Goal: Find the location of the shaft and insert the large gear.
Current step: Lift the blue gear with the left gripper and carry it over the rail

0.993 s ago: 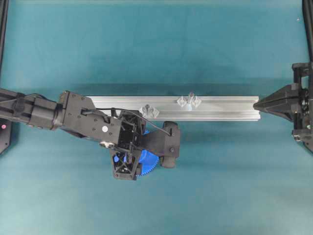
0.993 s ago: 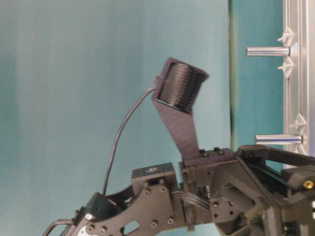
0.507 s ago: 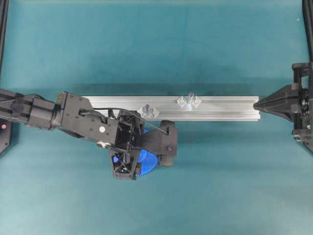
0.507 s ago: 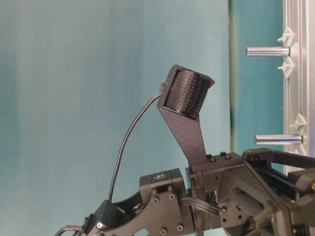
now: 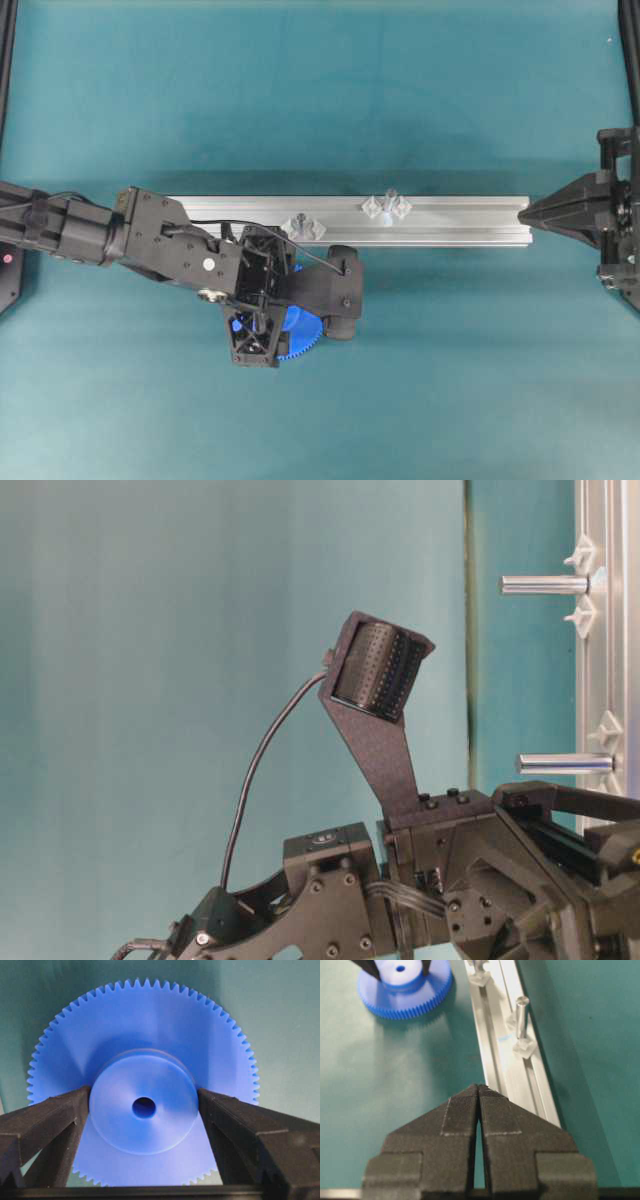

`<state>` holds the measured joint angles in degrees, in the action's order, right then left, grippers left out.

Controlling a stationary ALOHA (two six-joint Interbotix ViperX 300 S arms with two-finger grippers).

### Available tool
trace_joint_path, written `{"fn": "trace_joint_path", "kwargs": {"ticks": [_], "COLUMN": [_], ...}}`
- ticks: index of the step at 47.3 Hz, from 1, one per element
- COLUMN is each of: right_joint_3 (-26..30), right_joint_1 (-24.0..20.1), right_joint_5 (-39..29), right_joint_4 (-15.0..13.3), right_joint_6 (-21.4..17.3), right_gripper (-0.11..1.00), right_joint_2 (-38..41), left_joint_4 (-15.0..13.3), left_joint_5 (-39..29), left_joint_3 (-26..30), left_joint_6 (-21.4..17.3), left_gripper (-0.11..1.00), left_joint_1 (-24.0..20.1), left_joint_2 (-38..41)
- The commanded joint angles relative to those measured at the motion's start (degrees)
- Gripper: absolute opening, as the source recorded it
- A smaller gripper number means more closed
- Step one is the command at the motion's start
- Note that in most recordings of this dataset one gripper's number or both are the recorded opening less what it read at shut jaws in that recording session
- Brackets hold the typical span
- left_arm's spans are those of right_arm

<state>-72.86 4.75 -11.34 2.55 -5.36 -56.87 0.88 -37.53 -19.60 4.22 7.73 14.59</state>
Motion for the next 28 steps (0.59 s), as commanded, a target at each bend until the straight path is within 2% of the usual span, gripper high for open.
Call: {"fn": "trace_joint_path", "kwargs": {"ticks": [1, 9, 28], "right_joint_3": [0.5, 0.5, 0.5], "right_joint_1": [0.2, 0.1, 0.1], "right_joint_5": [0.3, 0.3, 0.3], "right_joint_4": [0.0, 0.0, 0.0], "right_joint_6": [-0.5, -0.5, -0.5], "right_gripper": [0.01, 0.01, 0.01], "right_joint_2": [0.4, 0.4, 0.4], "left_joint_4": [0.1, 0.1, 0.1], "left_joint_5": [0.3, 0.0, 0.0], "left_joint_3": [0.4, 0.3, 0.3], "left_joint_6": [0.0, 0.0, -0.2], "left_gripper": [0.89, 0.72, 0.71], "left_joint_1": [0.2, 0.2, 0.2], "left_joint_2": [-1.1, -1.1, -1.3]}}
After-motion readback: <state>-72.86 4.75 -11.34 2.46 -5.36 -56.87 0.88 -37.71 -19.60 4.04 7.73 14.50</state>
